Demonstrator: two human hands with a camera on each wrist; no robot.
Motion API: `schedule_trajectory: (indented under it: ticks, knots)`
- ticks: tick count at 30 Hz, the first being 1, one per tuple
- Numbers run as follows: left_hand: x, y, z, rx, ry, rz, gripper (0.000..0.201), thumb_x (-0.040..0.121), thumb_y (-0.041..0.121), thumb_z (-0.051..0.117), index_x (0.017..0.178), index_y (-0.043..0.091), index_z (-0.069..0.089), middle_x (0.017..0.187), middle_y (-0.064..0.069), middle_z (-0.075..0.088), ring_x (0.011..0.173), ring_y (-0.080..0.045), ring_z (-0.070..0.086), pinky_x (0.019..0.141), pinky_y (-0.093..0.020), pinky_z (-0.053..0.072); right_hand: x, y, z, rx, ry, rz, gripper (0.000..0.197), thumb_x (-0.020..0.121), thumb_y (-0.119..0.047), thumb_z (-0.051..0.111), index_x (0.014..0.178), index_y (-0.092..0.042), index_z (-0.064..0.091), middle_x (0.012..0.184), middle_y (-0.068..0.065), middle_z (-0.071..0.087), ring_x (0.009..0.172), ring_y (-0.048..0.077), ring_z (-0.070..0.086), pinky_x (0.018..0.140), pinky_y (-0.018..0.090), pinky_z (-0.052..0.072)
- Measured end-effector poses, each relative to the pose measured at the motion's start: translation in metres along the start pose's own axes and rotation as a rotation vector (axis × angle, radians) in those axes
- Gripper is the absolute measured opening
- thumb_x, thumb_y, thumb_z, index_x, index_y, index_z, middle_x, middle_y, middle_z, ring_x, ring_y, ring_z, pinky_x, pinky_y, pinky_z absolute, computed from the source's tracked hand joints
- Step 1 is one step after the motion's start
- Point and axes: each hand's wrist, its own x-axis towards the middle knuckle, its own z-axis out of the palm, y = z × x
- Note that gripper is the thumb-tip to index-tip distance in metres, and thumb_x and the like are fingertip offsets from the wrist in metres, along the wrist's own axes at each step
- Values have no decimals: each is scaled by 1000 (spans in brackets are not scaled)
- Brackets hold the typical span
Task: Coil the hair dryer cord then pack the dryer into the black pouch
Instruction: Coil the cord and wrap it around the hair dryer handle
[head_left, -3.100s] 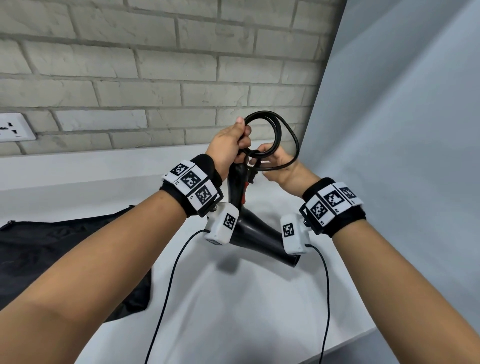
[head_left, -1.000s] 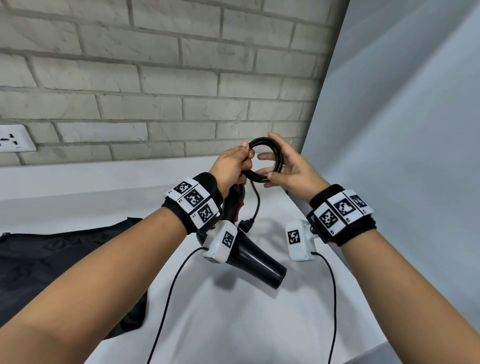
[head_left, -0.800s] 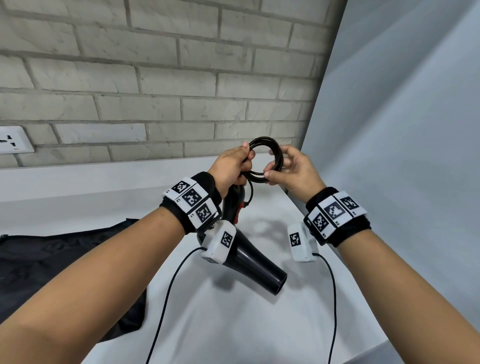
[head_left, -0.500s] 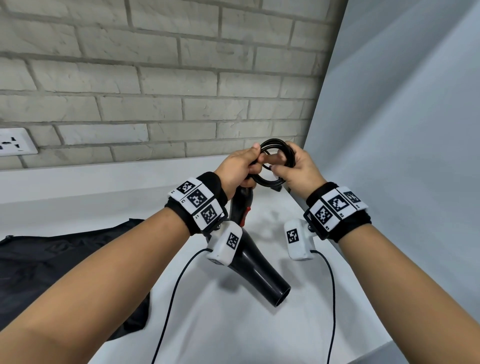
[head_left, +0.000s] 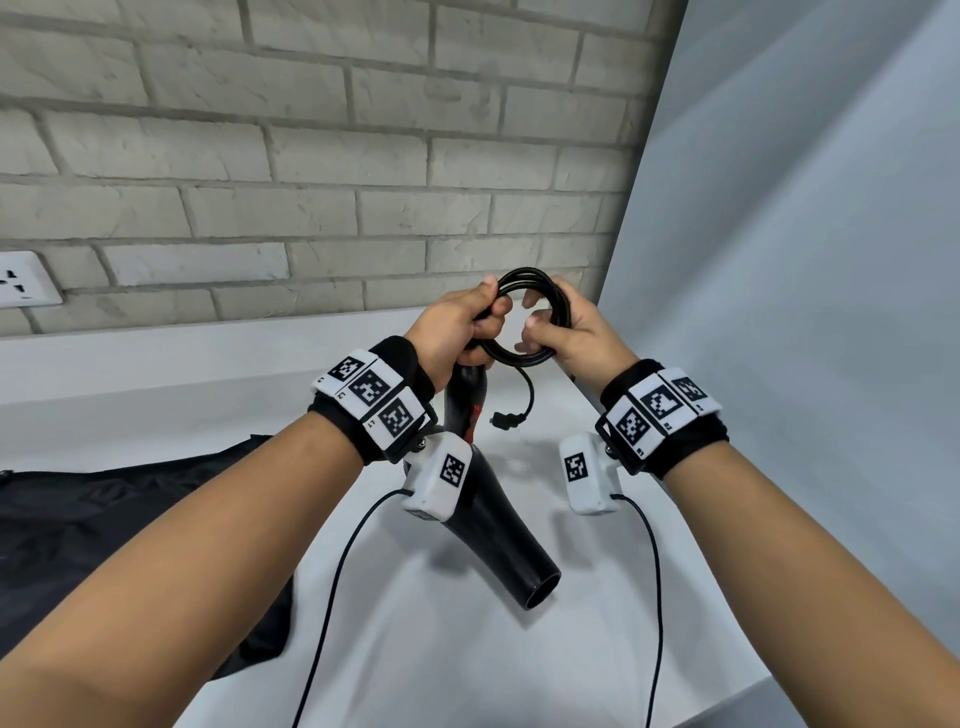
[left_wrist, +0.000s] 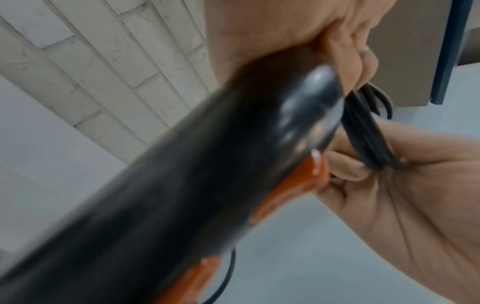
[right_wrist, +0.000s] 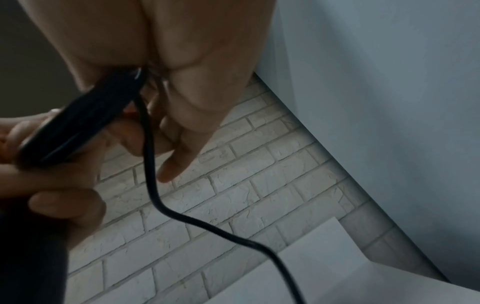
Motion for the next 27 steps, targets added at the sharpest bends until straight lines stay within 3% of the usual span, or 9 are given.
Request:
schedule_trajectory:
  ticks: [4,7,10,12,16,19,21,24,27]
  knots:
    - [0,1,-16,-45,6,-5,43,101,39,19,66,19,36,42,13,25,30,-2,16,65,-39,4,-5,-4,-6,126,-166,126,43,49,6,36,85,-10,55,70,0,54,63,3,56,65,16,49]
    - [-2,2,-23,-45,-7,1,43,101,38,18,66,19,35,41,12,25,30,-1,16,60,-33,7,-8,-3,-11,146,-209,141,34,68,8,42,92,-10,59,70,-8,66,66,5,61,73,19,55]
    - [-3,4,-24,-50,-21,15,43,101,36,18,64,18,34,41,14,25,30,-1,16,38,-16,15,-8,2,-10,51,-159,101,23,88,9,45,89,-9,59,64,-9,68,61,3,61,78,22,55]
    - [-4,6,-24,-47,-27,15,43,101,34,18,64,18,33,41,14,26,30,0,17,31,-13,20,-7,3,-9,36,-111,106,22,87,8,46,84,-9,60,62,-9,67,59,4,61,76,21,54]
    - [-6,4,-24,-32,-40,7,43,101,32,19,63,17,34,41,14,27,31,1,18,31,-12,16,3,2,-11,-210,-55,78,31,85,10,50,76,-16,63,64,-9,65,63,8,56,72,18,50]
    - [-7,2,-23,-10,-56,-10,43,101,32,20,63,17,34,41,14,26,32,0,16,31,-12,16,11,-4,-17,-472,-38,73,35,84,8,52,75,-23,66,86,19,69,78,32,62,83,36,52]
    - [-7,1,-21,11,-74,-17,43,101,31,21,63,16,35,42,13,27,33,0,16,31,-11,17,14,-10,-19,-551,-36,59,34,82,8,51,77,-21,68,95,27,68,88,42,62,88,44,50]
    - [-8,-2,-17,48,-106,-24,43,101,30,22,63,15,37,43,13,27,34,0,16,32,-12,14,16,-13,-22,-624,-58,52,36,83,7,51,77,-24,67,93,15,70,89,27,64,90,32,49]
    - [-8,-3,-14,62,-108,-22,43,101,29,24,64,15,39,44,13,27,36,0,16,33,-12,13,18,-13,-27,-787,-90,35,36,82,-3,50,74,-32,69,90,8,70,91,29,64,92,45,49]
